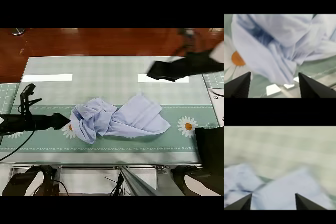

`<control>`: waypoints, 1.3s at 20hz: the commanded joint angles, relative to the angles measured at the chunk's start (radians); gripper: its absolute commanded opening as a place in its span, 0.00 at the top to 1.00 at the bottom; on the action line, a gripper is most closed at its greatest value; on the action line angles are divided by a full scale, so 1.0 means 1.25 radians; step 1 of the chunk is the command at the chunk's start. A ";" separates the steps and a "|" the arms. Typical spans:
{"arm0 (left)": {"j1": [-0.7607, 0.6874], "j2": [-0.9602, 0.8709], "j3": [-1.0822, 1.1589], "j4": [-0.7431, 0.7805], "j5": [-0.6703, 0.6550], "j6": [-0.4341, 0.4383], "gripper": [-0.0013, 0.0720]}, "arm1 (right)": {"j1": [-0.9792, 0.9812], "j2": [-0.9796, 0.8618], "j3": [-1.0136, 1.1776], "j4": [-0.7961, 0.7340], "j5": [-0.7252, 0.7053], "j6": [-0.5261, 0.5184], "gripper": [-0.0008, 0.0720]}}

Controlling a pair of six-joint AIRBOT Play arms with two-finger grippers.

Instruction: Fold the shirts.

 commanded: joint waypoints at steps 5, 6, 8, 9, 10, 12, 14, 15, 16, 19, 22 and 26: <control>-0.037 -0.146 -0.181 -0.204 0.014 0.035 0.03 | -0.360 0.298 -0.551 0.030 -0.003 0.006 0.14; -0.066 -0.182 -0.193 -0.251 0.046 0.063 0.03 | -0.360 0.303 -0.606 0.074 -0.003 -0.013 0.14; -0.154 -0.262 -0.190 -0.284 0.130 0.076 0.03 | -0.360 0.303 -0.687 0.142 0.002 -0.043 0.14; -0.190 -0.294 -0.182 -0.291 0.171 0.076 0.03 | -0.360 0.303 -0.716 0.151 0.000 -0.044 0.14; -0.214 -0.323 -0.166 -0.292 0.191 0.078 0.07 | -0.360 0.302 -0.732 0.147 -0.007 -0.044 0.14; -0.226 -0.353 -0.121 -0.291 0.190 0.109 0.95 | -0.360 0.302 -0.735 0.146 -0.043 -0.044 0.14; -0.219 -0.352 -0.079 -0.291 0.180 0.117 0.95 | -0.360 0.299 -0.735 0.141 -0.071 -0.044 0.14; -0.217 -0.352 -0.060 -0.291 0.171 0.117 0.95 | -0.360 0.288 -0.735 0.143 -0.070 -0.045 0.14; -0.216 -0.352 -0.045 -0.291 0.164 0.117 0.95 | -0.360 0.265 -0.735 0.149 -0.069 -0.056 0.14; -0.216 -0.352 -0.027 -0.291 0.153 0.117 0.95 | -0.360 0.175 -0.735 0.215 -0.119 -0.102 0.14; -0.216 -0.352 -0.027 -0.291 0.150 0.117 0.95 | -0.335 0.072 -0.730 0.343 -0.181 -0.173 0.14; -0.211 -0.352 -0.016 -0.291 0.148 0.117 0.95 | -0.211 -0.054 -0.634 0.355 -0.208 -0.189 0.87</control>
